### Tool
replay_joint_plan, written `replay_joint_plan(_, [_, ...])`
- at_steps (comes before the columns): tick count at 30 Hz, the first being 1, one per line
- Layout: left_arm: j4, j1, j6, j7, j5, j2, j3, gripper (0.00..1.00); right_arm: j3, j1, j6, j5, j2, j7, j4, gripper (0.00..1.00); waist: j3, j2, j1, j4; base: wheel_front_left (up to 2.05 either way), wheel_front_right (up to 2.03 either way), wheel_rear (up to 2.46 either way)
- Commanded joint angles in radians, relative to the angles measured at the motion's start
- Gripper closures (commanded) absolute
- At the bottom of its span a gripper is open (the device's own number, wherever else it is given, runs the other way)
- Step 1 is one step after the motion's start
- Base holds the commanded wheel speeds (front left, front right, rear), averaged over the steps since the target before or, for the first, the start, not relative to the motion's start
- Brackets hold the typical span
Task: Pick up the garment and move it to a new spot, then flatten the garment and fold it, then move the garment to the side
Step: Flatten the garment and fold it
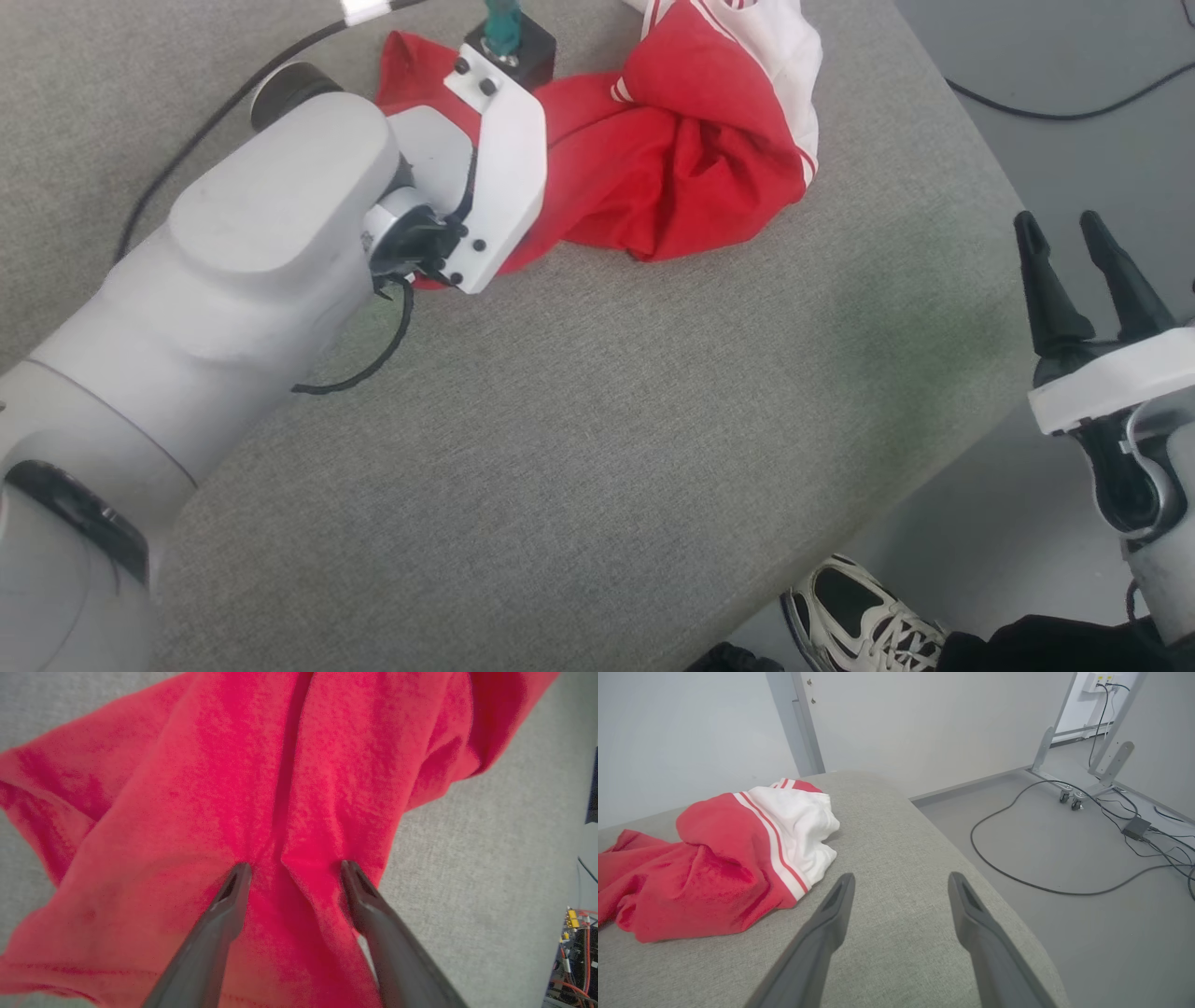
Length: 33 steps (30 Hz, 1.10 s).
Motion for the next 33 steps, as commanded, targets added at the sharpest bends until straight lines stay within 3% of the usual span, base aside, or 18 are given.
replay_joint_plan(1, [0.001,0.008,0.000,0.016,-0.012,0.008,-0.020,0.00,0.003,-0.004,0.000,-0.002,0.010,-0.005,-0.009,0.00,0.004,-0.0001,0.0000,0.000,0.00,0.00,0.00])
replay_joint_plan(3, [-0.006,-0.002,0.000,-0.009,0.004,0.024,-0.050,0.00,0.002,-0.012,0.000,-0.006,0.011,-0.005,-0.020,0.00,0.012,-0.0001,0.0000,0.004,0.00,0.00,0.00])
replay_joint_plan(5, [-0.004,-0.002,0.000,-0.023,-0.005,0.024,-0.071,1.00,-0.003,-0.014,0.000,-0.009,0.009,-0.005,-0.032,0.00,0.016,-0.0001,0.0000,0.014,0.00,0.00,0.00])
replay_joint_plan(9, [-0.009,-0.006,0.000,-0.044,-0.042,0.032,-0.088,1.00,-0.025,-0.010,0.000,-0.016,-0.008,-0.005,-0.054,0.00,0.008,-0.0001,0.0000,0.053,0.00,0.00,0.00])
replay_joint_plan(12, [-0.048,-0.011,0.000,-0.046,-0.049,0.069,-0.097,1.00,-0.039,0.000,0.000,-0.025,-0.024,-0.005,-0.071,0.00,-0.006,-0.0001,0.0000,0.098,0.00,0.00,0.00])
replay_joint_plan(16, [-0.133,0.021,0.000,-0.021,-0.067,0.154,-0.104,1.00,-0.045,0.014,0.000,-0.035,-0.051,-0.005,-0.086,0.00,-0.033,-0.0001,0.0000,0.165,0.00,0.00,0.00])
replay_joint_plan(21, [-0.291,0.136,0.006,0.056,-0.142,0.310,-0.115,1.00,-0.044,0.031,0.000,-0.032,-0.079,-0.005,-0.101,0.00,-0.059,-0.0001,0.0000,0.241,0.00,0.00,0.00])
replay_joint_plan(26, [-0.542,0.234,0.106,0.165,-0.190,0.481,-0.120,1.00,-0.043,0.038,0.000,-0.026,-0.101,-0.001,-0.115,0.00,-0.062,-0.0001,0.0000,0.291,0.00,0.00,0.00])
replay_joint_plan(29, [-0.654,0.233,0.175,0.134,-0.160,0.548,-0.097,1.00,-0.040,0.028,0.000,-0.023,-0.109,0.007,-0.128,0.00,-0.056,-0.0001,0.0000,0.305,0.00,0.00,0.00])
replay_joint_plan(30, [-0.675,0.226,0.184,0.116,-0.136,0.567,-0.095,0.95,-0.038,0.026,0.000,-0.024,-0.112,0.010,-0.130,0.00,-0.054,-0.0001,0.0000,0.307,0.00,0.00,0.00])
replay_joint_plan(31, [-0.687,0.217,0.201,0.091,-0.110,0.581,-0.088,0.27,-0.037,0.024,0.000,-0.024,-0.112,0.012,-0.133,0.00,-0.053,-0.0001,0.0000,0.309,0.00,0.00,0.00])
replay_joint_plan(32, [-0.696,0.209,0.211,0.070,-0.091,0.590,-0.078,0.09,-0.036,0.022,0.000,-0.024,-0.111,0.012,-0.134,0.00,-0.054,-0.0001,0.0000,0.310,0.00,0.00,0.00])
replay_joint_plan(33, [-0.707,0.200,0.218,0.055,-0.083,0.594,-0.069,0.00,-0.035,0.022,0.000,-0.023,-0.111,0.013,-0.135,0.00,-0.055,-0.0001,0.0000,0.311,0.00,0.00,0.00])
